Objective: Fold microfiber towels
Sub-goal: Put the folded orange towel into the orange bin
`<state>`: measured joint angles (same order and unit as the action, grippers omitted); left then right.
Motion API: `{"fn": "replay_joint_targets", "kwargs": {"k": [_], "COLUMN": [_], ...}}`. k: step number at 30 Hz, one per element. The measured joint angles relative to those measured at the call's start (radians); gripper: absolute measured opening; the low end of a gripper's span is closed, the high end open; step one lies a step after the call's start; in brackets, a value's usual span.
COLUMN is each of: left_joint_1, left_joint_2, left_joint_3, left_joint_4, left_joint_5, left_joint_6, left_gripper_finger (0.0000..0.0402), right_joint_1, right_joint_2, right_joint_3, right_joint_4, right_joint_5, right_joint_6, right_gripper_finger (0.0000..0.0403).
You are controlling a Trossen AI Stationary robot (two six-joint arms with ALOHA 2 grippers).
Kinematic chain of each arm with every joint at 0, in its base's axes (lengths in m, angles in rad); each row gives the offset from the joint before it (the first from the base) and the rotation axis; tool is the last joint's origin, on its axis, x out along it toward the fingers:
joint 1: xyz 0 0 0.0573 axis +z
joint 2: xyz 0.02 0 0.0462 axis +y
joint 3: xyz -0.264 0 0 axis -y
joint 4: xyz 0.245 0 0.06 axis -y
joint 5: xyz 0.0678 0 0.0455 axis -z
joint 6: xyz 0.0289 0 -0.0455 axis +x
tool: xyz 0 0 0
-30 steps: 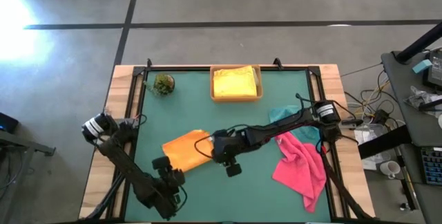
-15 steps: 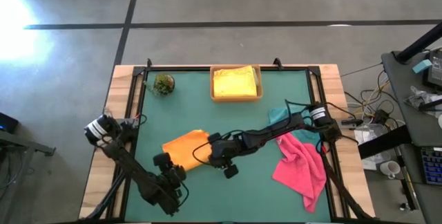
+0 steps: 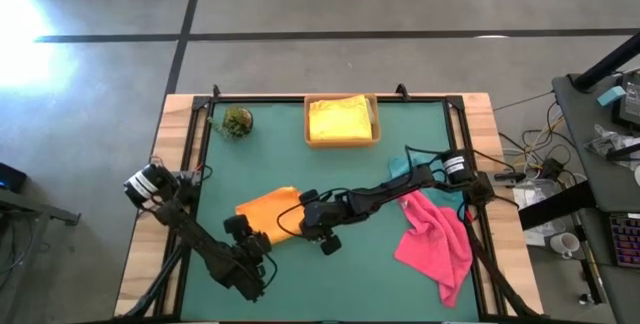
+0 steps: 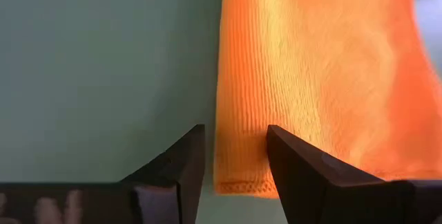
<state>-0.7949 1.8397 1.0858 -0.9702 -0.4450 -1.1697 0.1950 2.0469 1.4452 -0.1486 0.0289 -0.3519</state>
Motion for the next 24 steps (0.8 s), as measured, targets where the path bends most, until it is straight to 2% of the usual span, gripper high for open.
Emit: {"fn": "replay_joint_targets", "kwargs": {"k": [8,13,17,24], "left_joint_1": [0.017,0.021,0.022,0.022], "left_joint_2": [-0.003,-0.004,-0.004,-0.004], "left_joint_3": [-0.019,-0.026,-0.027,-0.026], "left_joint_4": [0.021,0.046,0.059,0.085], "left_joint_5": [-0.001,0.0,0.004,0.013], "left_joint_6": [0.007,0.009,0.009,0.009], "left_gripper_finger": [0.0183,0.0173,0.014,0.005], "right_joint_1": [-0.014,-0.018,-0.019,-0.019], "right_joint_2": [0.035,0.05,0.053,0.055], "right_joint_3": [0.003,0.008,0.008,0.008], "right_joint_4": [0.013,0.012,0.009,0.009], "right_joint_5": [0.049,0.038,-0.001,-0.013], "right_joint_6": [0.015,0.044,0.076,0.169], "right_gripper_finger": [0.0148,0.013,0.0093,0.0015]}}
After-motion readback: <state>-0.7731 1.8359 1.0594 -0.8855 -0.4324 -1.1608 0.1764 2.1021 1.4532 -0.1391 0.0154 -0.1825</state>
